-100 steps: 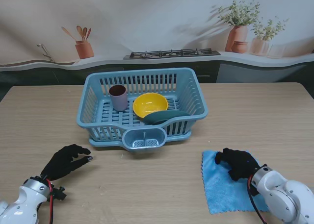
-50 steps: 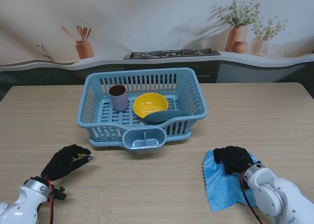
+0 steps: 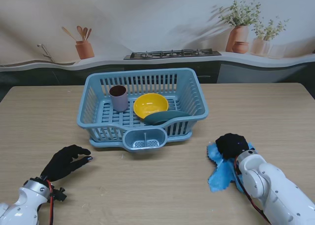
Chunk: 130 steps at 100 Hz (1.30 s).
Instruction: Clear dishes and wipe the table
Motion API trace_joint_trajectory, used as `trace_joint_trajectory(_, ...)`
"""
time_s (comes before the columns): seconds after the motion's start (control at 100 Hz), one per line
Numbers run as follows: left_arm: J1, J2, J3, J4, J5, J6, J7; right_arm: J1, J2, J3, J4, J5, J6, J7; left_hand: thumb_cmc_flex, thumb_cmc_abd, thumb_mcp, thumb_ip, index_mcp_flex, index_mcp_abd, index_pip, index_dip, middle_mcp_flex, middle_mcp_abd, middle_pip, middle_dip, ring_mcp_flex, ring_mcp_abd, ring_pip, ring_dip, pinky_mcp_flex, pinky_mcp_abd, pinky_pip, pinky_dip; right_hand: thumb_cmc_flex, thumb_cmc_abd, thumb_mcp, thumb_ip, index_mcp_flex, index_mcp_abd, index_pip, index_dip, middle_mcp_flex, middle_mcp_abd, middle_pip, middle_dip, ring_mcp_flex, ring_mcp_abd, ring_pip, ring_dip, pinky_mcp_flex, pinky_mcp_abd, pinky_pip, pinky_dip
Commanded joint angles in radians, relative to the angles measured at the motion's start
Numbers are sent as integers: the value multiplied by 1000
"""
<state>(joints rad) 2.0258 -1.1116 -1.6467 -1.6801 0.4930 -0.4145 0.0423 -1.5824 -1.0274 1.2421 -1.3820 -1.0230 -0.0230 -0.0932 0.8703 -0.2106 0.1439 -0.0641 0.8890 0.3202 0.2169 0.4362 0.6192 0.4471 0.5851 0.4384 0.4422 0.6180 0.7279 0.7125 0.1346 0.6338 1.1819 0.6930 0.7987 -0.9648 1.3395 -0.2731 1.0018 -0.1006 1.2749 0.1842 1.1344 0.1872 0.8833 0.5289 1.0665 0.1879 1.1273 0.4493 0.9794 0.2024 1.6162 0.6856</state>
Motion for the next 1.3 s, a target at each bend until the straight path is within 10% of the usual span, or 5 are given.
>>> trace_joint_trajectory(0.0, 5, -4, 0, -6, -4, 1, -13, 9, -14, -28, 60, 1, 12, 26, 38, 46, -32, 25, -7, -23, 4, 5, 18, -24, -2, -22, 9, -1, -5, 1, -14, -9, -13, -13, 61, 60, -19, 4, 30, 111, -162, -67, 42, 11, -199, -112, 44, 66, 18, 17, 15, -93, 39, 22)
trace_joint_trajectory(0.76, 7, -3, -1, -5, -11, -2, -20, -290, -23, 260, -140, 88, -149, 123, 58, 56, -69, 30, -8, -24, 4, 6, 21, -27, -2, -22, 11, 0, -5, 3, -17, -13, -14, -16, 65, 76, 45, 3, 44, 50, -125, 32, -20, -37, -124, -49, -25, 34, 16, 35, -103, -63, -14, 53)
trace_joint_trajectory(1.29, 9, -4, 1, -5, -10, 1, -14, -42, -25, 74, 45, 99, -65, 47, 66, 60, -86, 33, -8, -23, 3, 6, 24, -25, -1, -22, 14, 2, -3, 4, -17, -13, -14, -17, 66, 68, 51, 1, 68, 43, -134, 42, -10, -50, -128, -47, -26, 32, 1, 44, -112, -64, -27, 66)
